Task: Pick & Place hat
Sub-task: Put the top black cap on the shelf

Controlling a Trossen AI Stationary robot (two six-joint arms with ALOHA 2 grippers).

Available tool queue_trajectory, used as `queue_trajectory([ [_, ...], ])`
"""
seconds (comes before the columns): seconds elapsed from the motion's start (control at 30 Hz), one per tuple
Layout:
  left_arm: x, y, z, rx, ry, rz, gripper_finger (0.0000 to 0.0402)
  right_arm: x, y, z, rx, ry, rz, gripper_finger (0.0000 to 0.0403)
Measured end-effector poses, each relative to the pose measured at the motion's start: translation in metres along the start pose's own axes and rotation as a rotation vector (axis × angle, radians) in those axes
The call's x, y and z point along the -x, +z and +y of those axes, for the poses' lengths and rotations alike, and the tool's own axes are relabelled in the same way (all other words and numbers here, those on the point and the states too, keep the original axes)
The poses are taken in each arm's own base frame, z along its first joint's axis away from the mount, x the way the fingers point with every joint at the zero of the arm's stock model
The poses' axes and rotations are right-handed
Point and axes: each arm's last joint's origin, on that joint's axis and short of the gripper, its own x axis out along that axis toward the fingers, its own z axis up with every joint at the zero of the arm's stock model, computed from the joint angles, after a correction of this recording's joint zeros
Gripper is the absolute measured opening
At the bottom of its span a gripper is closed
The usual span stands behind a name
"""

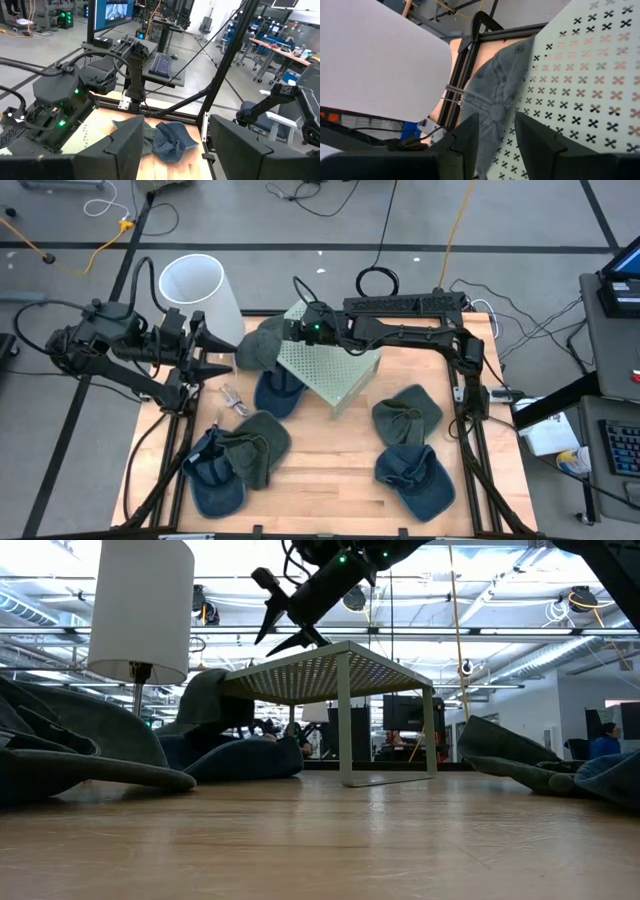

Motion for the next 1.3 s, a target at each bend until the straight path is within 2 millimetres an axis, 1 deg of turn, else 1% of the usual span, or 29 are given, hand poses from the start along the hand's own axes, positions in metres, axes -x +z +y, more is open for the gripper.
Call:
queue_trajectory([
  [0.07, 0.000, 0.000, 0.001, 0.018, 0.018, -0.004, 0.0230, 0.000, 0.000, -0.001, 0.041, -0.008, 0.002, 0.0117],
  [0.17, -0.008, -0.002, 0.002, 0.034, 0.083, 0.009, 0.0230, 0.000, -0.001, -0.003, 0.160, -0.024, 0.019, 0.0117],
  [0.2, -0.012, -0.004, 0.002, 0.032, 0.107, 0.022, 0.0230, 0.002, -0.001, -0.003, 0.198, -0.027, 0.030, 0.0117],
  [0.23, -0.017, -0.006, 0.003, 0.027, 0.135, 0.036, 0.0230, 0.008, 0.000, -0.001, 0.232, -0.023, 0.053, 0.0117],
  [0.27, -0.023, -0.008, 0.003, 0.022, 0.168, 0.050, 0.0230, 0.015, 0.002, 0.000, 0.268, -0.017, 0.075, 0.0117],
  [0.33, -0.035, -0.014, 0.005, 0.007, 0.239, 0.094, 0.0230, 0.030, 0.008, 0.010, 0.331, 0.047, 0.083, 0.0117],
  [0.4, -0.050, -0.022, 0.005, -0.001, 0.308, 0.152, 0.0230, 0.050, 0.015, 0.019, 0.378, 0.095, 0.099, 0.0118],
  [0.53, -0.071, -0.039, 0.006, 0.007, 0.493, 0.227, 0.0230, 0.076, 0.024, 0.022, 0.433, 0.105, 0.114, 0.0118],
  [0.63, -0.085, -0.050, 0.007, 0.053, 0.629, 0.239, 0.0230, 0.100, 0.039, 0.025, 0.428, 0.118, 0.080, 0.0118],
  [0.7, -0.097, -0.057, 0.008, 0.090, 0.717, 0.232, 0.0230, 0.120, 0.050, 0.027, 0.415, 0.124, 0.056, 0.0118],
  [0.83, -0.122, -0.071, 0.015, 0.164, 0.846, 0.213, 0.0230, 0.149, 0.064, 0.030, 0.405, 0.161, 0.007, 0.0118],
  [0.97, -0.150, -0.086, 0.026, 0.249, 0.942, 0.211, 0.0230, 0.184, 0.080, 0.035, 0.416, 0.234, -0.079, 0.0118],
  [1.07, -0.167, -0.097, 0.037, 0.321, 1.016, 0.205, 0.0230, 0.208, 0.089, 0.038, 0.407, 0.284, -0.136, 0.0118],
  [1.2, -0.186, -0.112, 0.057, 0.366, 1.123, 0.222, 0.0229, 0.234, 0.095, 0.041, 0.424, 0.390, -0.140, 0.0118],
  [1.3, -0.197, -0.122, 0.075, 0.386, 1.205, 0.243, 0.0229, 0.246, 0.095, 0.045, 0.447, 0.475, -0.118, 0.0118],
])
